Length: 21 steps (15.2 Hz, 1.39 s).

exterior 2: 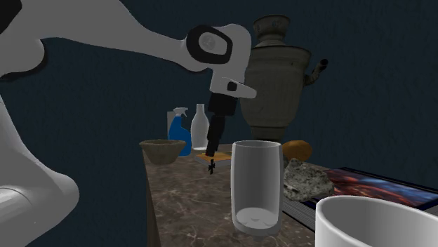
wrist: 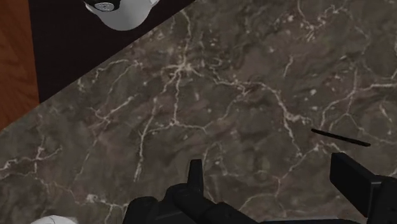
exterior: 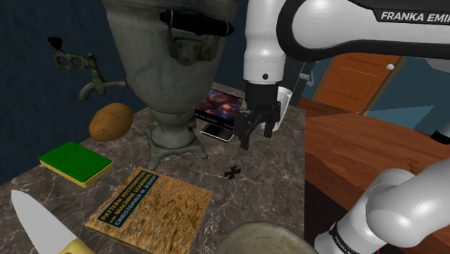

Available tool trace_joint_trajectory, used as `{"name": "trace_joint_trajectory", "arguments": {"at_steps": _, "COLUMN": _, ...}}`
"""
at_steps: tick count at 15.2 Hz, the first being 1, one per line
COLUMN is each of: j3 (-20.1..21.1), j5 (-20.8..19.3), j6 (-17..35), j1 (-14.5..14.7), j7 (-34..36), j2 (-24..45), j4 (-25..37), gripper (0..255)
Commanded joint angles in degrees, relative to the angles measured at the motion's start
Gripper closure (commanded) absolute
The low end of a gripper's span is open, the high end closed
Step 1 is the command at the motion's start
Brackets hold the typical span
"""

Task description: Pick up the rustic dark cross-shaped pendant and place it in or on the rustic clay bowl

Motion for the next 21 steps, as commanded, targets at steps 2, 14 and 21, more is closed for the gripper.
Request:
{"name": "trace_joint_trajectory", "arguments": {"at_steps": 2, "j3": 3.47, "j5": 0.84, "j6": -0.02, "j1": 0.55, "j7": 5.83, "j2": 5.95, "j4": 3.37, "gripper": 0}}
{"name": "trace_joint_trajectory", "arguments": {"at_steps": 14, "j3": 7.49, "j5": 1.87, "j6": 5.49, "j1": 2.19, "j7": 12.1, "j2": 12.66, "j4": 1.66, "gripper": 0}}
{"name": "trace_joint_trajectory", "arguments": {"at_steps": 21, "j3": 7.48, "j5": 1.87, "j6": 5.49, "j1": 2.21, "j7": 12.11, "j2": 12.66, "j4": 1.66, "gripper": 0}}
